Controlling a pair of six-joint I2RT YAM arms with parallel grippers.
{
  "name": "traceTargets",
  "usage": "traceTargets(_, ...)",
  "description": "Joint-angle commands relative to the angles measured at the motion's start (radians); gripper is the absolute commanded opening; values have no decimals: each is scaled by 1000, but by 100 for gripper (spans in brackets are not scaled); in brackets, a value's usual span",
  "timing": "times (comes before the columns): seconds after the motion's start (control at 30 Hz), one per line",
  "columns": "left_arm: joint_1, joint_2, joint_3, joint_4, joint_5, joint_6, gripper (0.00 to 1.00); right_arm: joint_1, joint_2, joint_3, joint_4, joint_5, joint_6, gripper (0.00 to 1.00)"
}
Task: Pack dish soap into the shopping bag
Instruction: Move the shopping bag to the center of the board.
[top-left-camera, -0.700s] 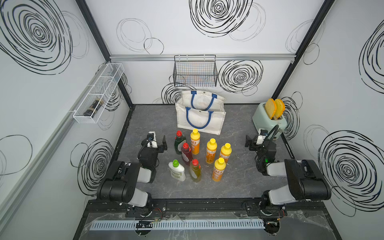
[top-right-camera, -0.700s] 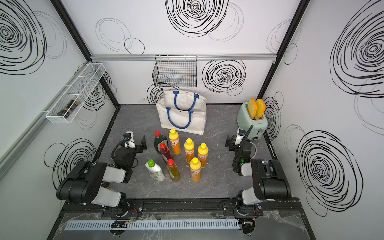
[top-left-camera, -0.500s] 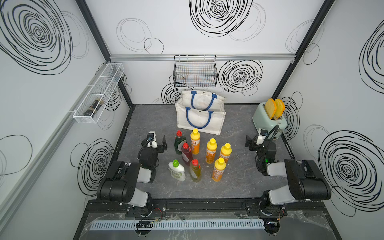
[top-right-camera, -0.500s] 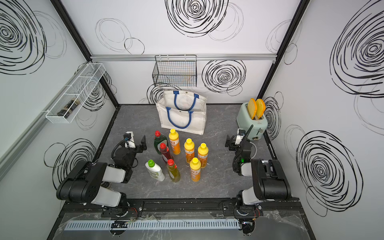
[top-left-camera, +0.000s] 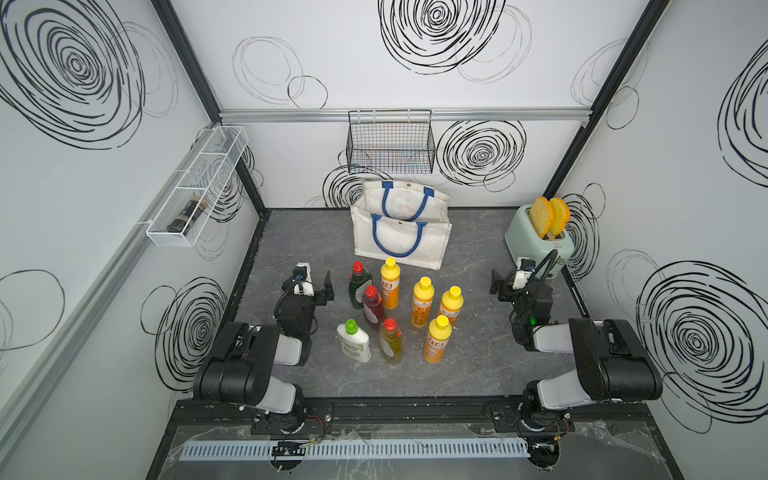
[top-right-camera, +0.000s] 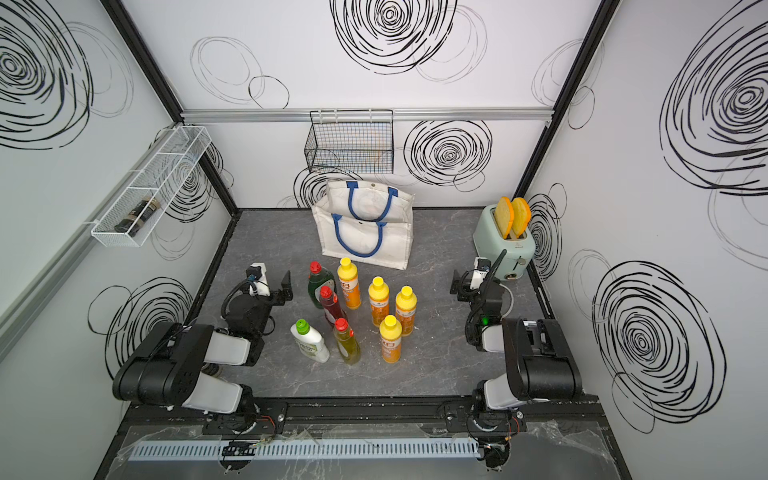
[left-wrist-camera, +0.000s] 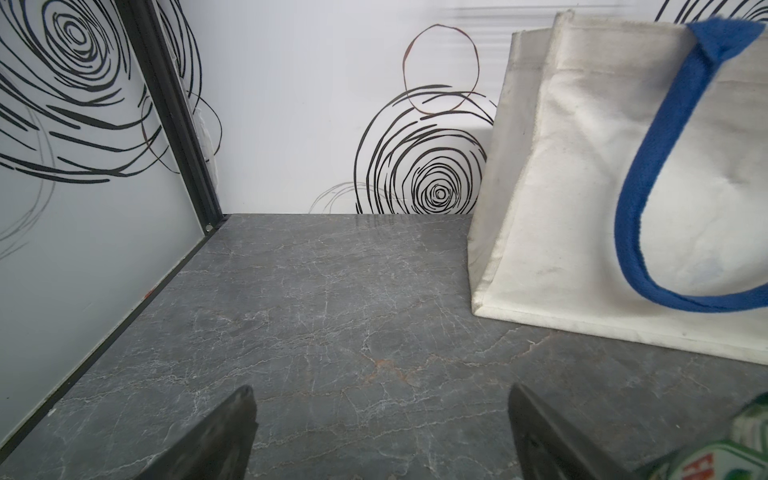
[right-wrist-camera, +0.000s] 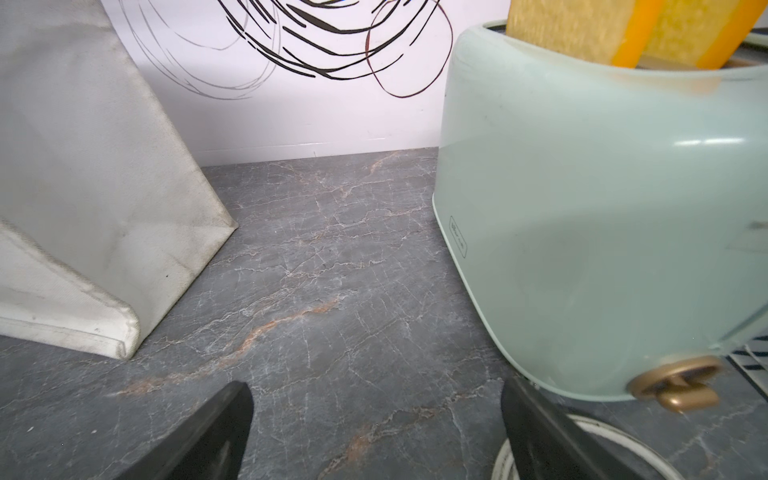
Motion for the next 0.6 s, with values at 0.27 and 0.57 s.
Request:
traceTargets(0.27, 4, -2, 20, 54, 7, 0, 96, -9, 10, 11, 39, -19, -10, 97)
traceTargets(0.57, 2, -51, 6, 39, -85, -32, 96, -19, -61, 103, -180, 80, 49, 97)
